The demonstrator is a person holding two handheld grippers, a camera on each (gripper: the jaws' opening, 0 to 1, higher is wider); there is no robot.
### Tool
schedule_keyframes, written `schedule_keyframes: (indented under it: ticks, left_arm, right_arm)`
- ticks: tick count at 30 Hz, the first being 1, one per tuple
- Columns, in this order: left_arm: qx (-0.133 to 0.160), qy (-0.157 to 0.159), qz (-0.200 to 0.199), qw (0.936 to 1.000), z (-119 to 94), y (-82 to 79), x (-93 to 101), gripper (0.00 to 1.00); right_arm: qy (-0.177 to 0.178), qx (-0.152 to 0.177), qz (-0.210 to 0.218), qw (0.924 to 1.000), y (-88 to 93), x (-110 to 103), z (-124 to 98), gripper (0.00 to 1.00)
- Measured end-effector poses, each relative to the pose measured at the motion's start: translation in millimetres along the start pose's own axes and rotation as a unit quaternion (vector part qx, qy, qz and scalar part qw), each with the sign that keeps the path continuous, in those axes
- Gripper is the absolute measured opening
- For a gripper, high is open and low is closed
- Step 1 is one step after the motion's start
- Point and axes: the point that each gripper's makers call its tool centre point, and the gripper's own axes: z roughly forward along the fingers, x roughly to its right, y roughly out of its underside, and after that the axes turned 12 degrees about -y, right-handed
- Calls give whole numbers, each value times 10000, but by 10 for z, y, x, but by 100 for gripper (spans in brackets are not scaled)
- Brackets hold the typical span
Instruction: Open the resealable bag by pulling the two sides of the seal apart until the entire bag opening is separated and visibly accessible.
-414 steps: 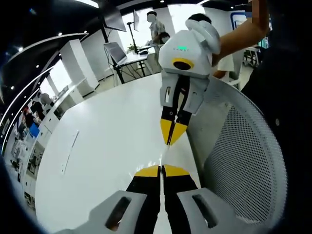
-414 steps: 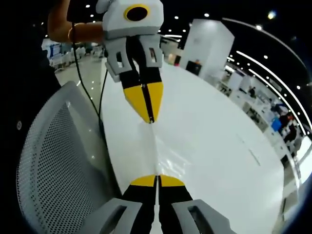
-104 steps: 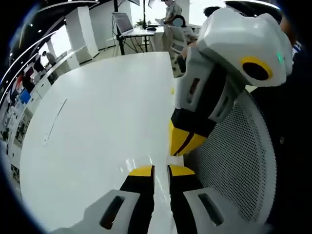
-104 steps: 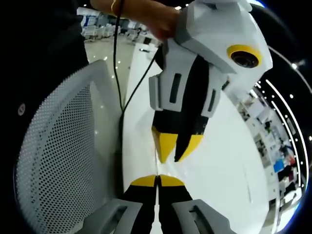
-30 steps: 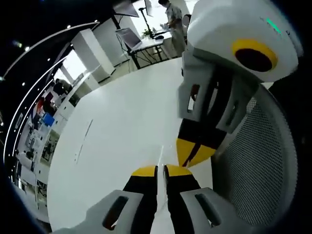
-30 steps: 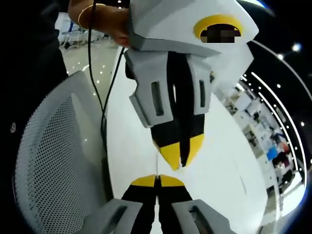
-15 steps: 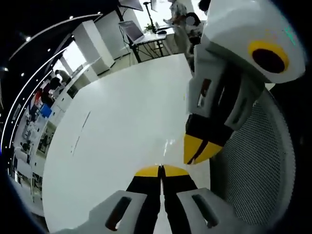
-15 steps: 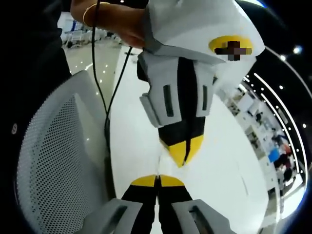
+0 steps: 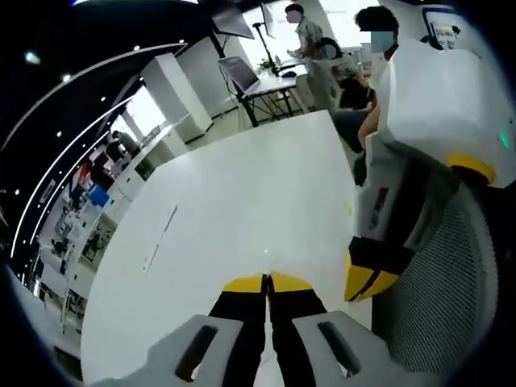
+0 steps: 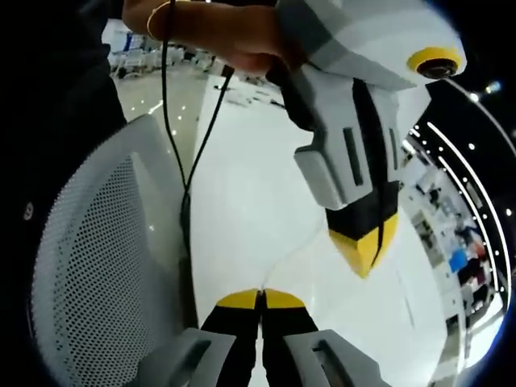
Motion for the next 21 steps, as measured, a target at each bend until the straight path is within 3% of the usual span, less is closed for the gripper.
schedule_keyframes:
  ticks: [21]
  left_arm:
    - [170,-259,33,9995,-4,-104,-178,0]
  right_arm:
    - [-84,-40,26,10000,10,-56,18,0]
